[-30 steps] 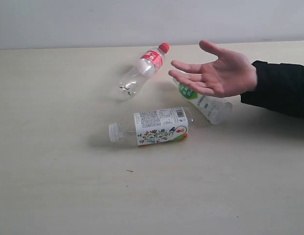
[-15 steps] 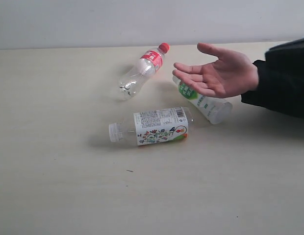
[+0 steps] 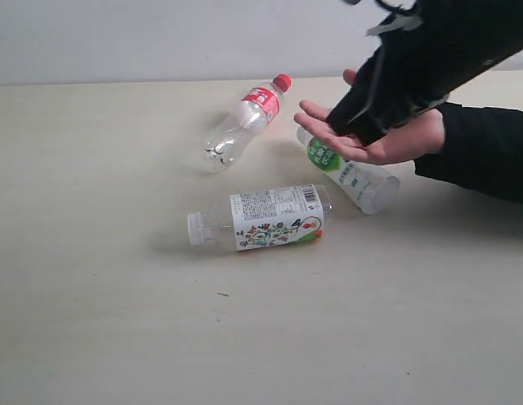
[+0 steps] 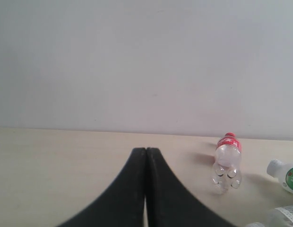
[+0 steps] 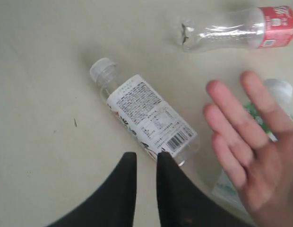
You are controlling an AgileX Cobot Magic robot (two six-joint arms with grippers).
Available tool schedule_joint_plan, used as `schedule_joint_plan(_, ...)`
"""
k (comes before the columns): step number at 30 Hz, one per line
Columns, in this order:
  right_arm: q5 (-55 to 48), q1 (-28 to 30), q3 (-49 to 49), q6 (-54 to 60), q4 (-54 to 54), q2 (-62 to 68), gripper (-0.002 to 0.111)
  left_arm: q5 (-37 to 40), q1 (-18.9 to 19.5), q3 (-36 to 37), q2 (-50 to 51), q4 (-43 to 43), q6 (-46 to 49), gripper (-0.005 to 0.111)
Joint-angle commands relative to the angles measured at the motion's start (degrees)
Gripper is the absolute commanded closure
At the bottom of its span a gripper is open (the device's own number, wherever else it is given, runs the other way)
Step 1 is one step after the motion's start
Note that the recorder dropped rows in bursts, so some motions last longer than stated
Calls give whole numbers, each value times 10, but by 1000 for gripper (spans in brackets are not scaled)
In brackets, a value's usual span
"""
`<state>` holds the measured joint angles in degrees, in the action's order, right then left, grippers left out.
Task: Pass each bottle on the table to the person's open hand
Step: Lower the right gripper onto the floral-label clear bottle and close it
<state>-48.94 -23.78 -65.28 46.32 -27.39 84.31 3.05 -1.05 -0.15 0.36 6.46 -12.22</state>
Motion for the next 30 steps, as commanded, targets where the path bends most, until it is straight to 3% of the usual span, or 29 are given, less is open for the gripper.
schedule_joint_plan(1,7,-62,-46,-1,23,74,86,-2,1,1,-4,2,1,107)
schedule_joint_plan(4,13,-91,-67,-1,34,118,81,-2,1,1,-4,2,1,107)
schedule_joint_plan(8,13,-142,-111,-30,115,172,64,-2,1,1,-4,2,1,107)
schedule_joint_plan(11,96,-159,-117,-31,83,177,65,-2,1,1,-4,2,1,107)
schedule_joint_plan(14,96,-159,-118,-51,57,178,64,-2,1,1,-4,2,1,107)
schedule_joint_plan(17,34,-159,-147,-58,95,193,54,-2,1,1,-4,2,1,107)
schedule_joint_plan(20,-21,-162,-173,-40,141,209,54,-2,1,1,-4,2,1,107)
schedule_joint_plan(24,-11,-183,-176,-15,249,219,50,-2,1,1,-4,2,1,107)
schedule_joint_plan(30,3,-214,-178,-18,300,246,45,-2,1,1,-4,2,1,107)
